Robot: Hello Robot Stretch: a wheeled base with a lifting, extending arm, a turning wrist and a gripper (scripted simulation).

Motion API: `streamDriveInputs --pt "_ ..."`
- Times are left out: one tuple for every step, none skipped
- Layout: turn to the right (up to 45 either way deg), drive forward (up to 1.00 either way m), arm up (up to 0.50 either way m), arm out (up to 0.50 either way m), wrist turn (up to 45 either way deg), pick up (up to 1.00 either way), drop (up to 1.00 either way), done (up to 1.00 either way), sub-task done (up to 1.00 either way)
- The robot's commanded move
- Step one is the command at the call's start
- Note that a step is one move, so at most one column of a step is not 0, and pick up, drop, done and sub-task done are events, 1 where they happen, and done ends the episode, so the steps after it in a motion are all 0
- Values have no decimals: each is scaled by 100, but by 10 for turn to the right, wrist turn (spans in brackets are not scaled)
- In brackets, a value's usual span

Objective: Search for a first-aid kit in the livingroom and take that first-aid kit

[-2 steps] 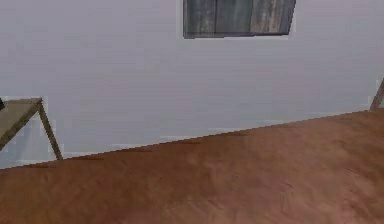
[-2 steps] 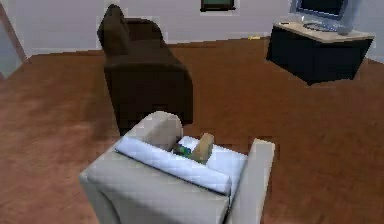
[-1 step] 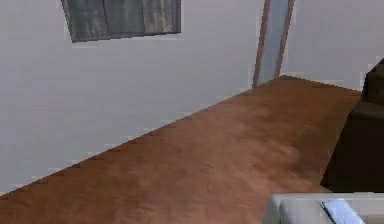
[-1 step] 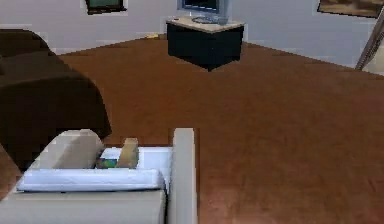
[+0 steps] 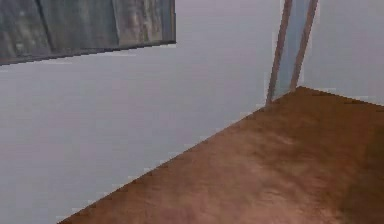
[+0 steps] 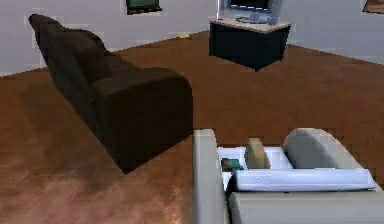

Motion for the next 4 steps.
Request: streamDriveInputs --pt "270 0 0 0 0 0 0 0 0" --pt "0 100 0 0 0 0 0 0 0" --pt "30 0 0 0 0 0 0 0 0" --pt "0 100 0 0 0 0 0 0 0"
